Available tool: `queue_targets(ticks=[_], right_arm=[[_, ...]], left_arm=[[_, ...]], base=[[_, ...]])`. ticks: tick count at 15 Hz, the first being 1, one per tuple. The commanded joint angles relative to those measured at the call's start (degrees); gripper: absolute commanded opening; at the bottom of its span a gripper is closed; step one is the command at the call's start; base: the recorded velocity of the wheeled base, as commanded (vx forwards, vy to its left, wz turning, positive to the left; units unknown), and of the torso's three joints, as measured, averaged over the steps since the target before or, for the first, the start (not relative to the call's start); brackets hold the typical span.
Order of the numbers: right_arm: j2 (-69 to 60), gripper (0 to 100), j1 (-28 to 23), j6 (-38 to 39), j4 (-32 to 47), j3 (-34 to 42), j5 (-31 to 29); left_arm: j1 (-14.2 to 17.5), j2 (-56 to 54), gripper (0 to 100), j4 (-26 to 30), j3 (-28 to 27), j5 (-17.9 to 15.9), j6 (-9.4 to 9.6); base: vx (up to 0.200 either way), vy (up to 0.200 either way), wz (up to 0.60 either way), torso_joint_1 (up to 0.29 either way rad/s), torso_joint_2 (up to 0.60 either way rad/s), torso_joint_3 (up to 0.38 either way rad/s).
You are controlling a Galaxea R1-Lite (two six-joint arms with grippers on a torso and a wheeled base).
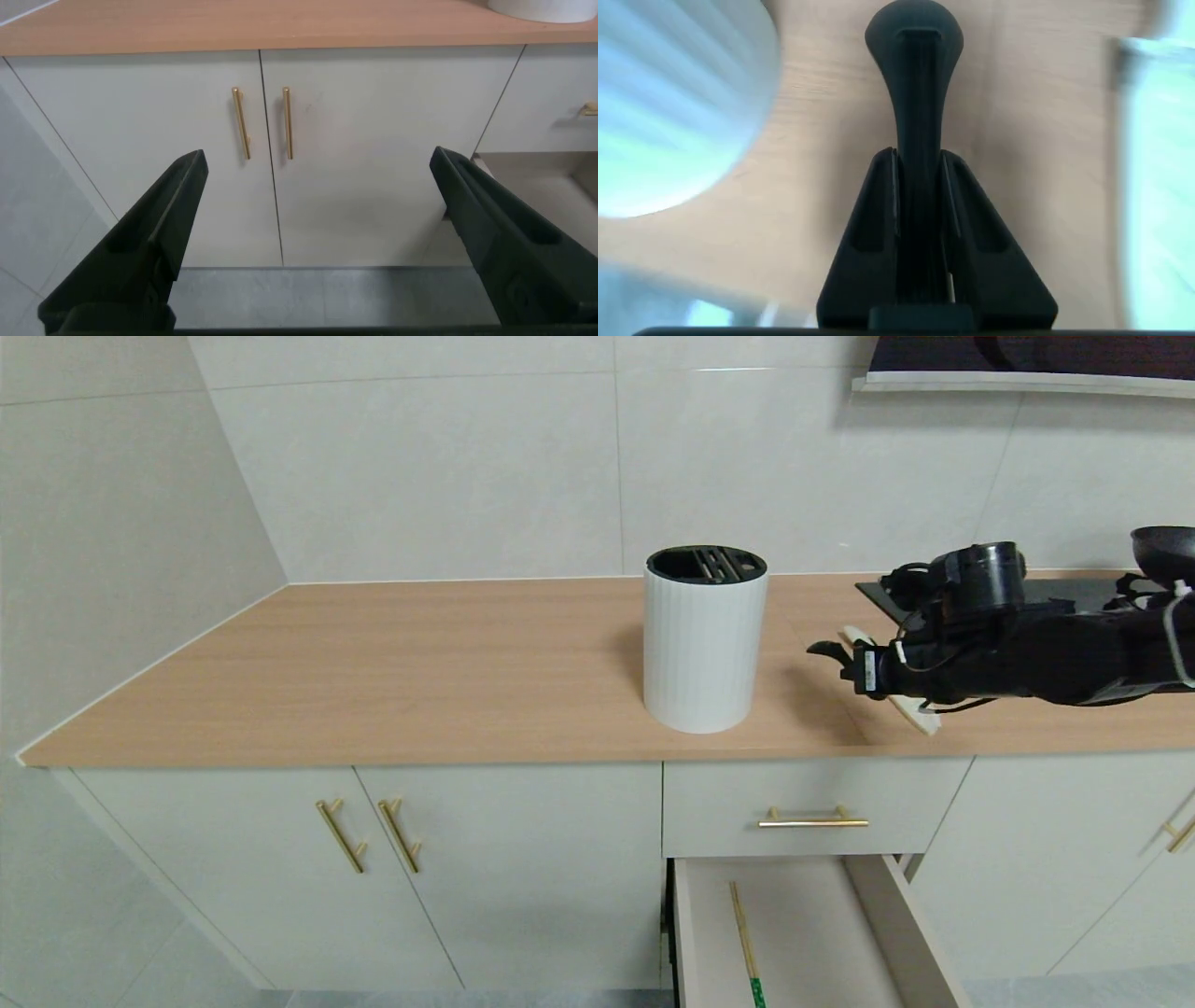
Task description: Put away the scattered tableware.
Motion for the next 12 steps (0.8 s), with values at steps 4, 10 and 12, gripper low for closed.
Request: queue_targets(ticks=[4,10,12], right_arm=[[-29.9,0,4.0,3.3,12.3,24.2,-3.3],[-33.7,0,4.9,3.5,12.0,35.7,-2.8],[-33.3,0,5.0,3.4,10.5,36.3,-2.8]], left_arm=[[0.0,0.0,100,0.0,0.0,0.0,-0.01],[0.0,0.0,100,0.0,0.0,0.0,-0.01],[0.0,0.0,100,0.0,0.0,0.0,-0.01]], base=[[0.0,0.0,0.0,0.0,0.0,0.0],[0.0,0.0,0.0,0.0,0.0,0.0],[0.0,0.0,0.0,0.0,0.0,0.0]])
